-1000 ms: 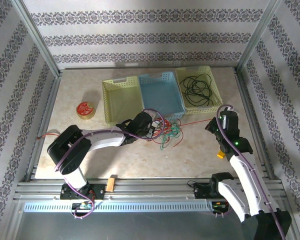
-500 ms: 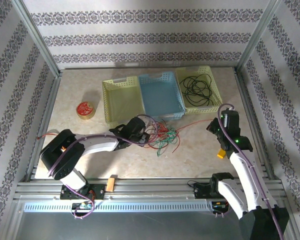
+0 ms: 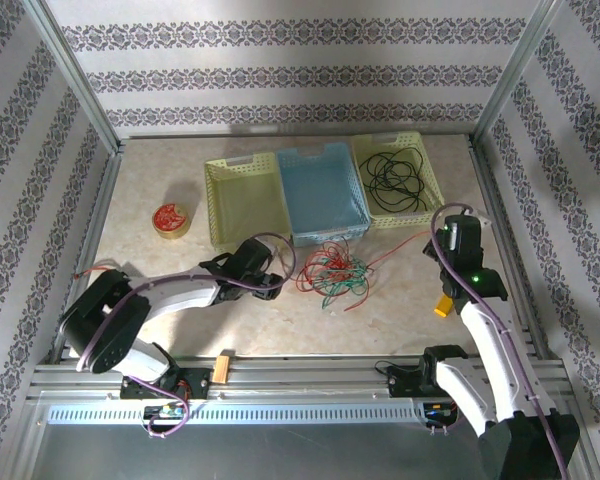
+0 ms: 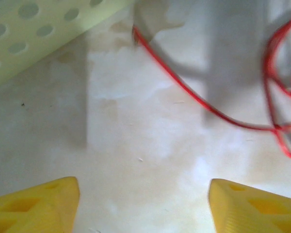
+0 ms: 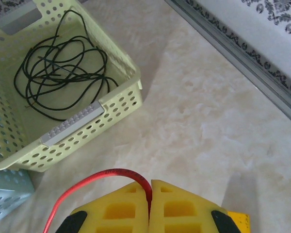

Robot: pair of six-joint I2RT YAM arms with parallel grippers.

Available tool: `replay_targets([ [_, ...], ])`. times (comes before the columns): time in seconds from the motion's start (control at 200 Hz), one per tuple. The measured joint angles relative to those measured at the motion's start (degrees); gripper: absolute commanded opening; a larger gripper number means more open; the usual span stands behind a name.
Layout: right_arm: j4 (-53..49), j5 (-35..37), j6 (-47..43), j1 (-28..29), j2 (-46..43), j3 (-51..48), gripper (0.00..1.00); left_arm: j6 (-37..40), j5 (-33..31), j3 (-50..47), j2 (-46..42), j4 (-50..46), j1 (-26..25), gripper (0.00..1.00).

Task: Untangle the cables

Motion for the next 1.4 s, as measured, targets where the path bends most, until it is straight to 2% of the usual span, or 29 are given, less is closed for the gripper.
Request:
replay_targets([
  [0.11, 0.8, -0.4, -0.9, 3.0, 1.9, 0.1, 0.00, 2.0, 3.8, 2.3, -5.0, -0.7, -0.6, 0.90],
  [0.21, 1.8, -1.2, -0.8, 5.4, 3.2, 0.1, 0.00, 3.3, 6.5, 7.5, -5.0, -0.8, -1.5, 0.95],
  [0.29, 2.5, -1.8, -0.4, 6.1, 3.7, 0.1, 0.00, 4.8, 7.7, 13.8, -0.9, -0.7, -3.2, 0.96],
  [0.4, 2.8, -2.2, -0.1, 6.8, 3.7, 0.1, 0.00, 7.4, 7.9, 23.7, 9.2, -1.5, -6.3, 0.93],
  [0.485, 2.8, -2.4, -0.1, 6.9, 3.6, 0.1, 0.00, 8.9, 8.0, 29.9, 16.9, -2.7, -7.9, 0.84],
  [0.545, 2.8, -2.4, -0.2, 6.9, 3.4, 0.1, 0.00, 9.6, 8.1, 32.4, 20.7, -4.1, -8.4, 0.82],
  [0.64, 2.6, -2.4, -0.2, 6.9, 2.7, 0.1, 0.00, 10.4, 7.6, 34.4, 24.2, -6.8, -8.4, 0.78],
  [0.725, 2.5, -2.4, -0.2, 6.9, 2.1, 0.1, 0.00, 11.3, 6.9, 36.1, 26.3, -9.2, -8.4, 0.68],
  [0.76, 2.5, -2.4, -0.2, 6.9, 1.9, 0.1, 0.00, 11.7, 6.6, 36.8, 27.1, -9.9, -8.4, 0.61],
  [0.865, 2.4, -2.4, -0.2, 6.9, 1.4, 0.1, 0.00, 12.5, 6.1, 38.1, 28.3, -10.9, -8.4, 0.32],
  [0.915, 2.3, -2.4, -0.2, 6.9, 1.3, 0.1, 0.00, 12.8, 5.7, 38.1, 28.6, -11.3, -8.4, 0.15],
  [0.98, 2.3, -2.4, 0.1, 6.8, 1.3, 0.0, 0.00, 12.7, 5.2, 37.9, 28.8, -11.7, -8.4, 0.00],
  [1.165, 2.0, -3.1, 2.2, 4.2, 0.4, 0.0, 0.00, 12.1, 2.2, 33.2, 27.8, -11.2, -8.4, 0.00],
  [1.405, -0.4, -5.8, 2.7, -7.8, -1.1, 0.3, 0.00, 8.1, -2.6, 24.8, 20.6, -11.4, -6.7, 0.00],
])
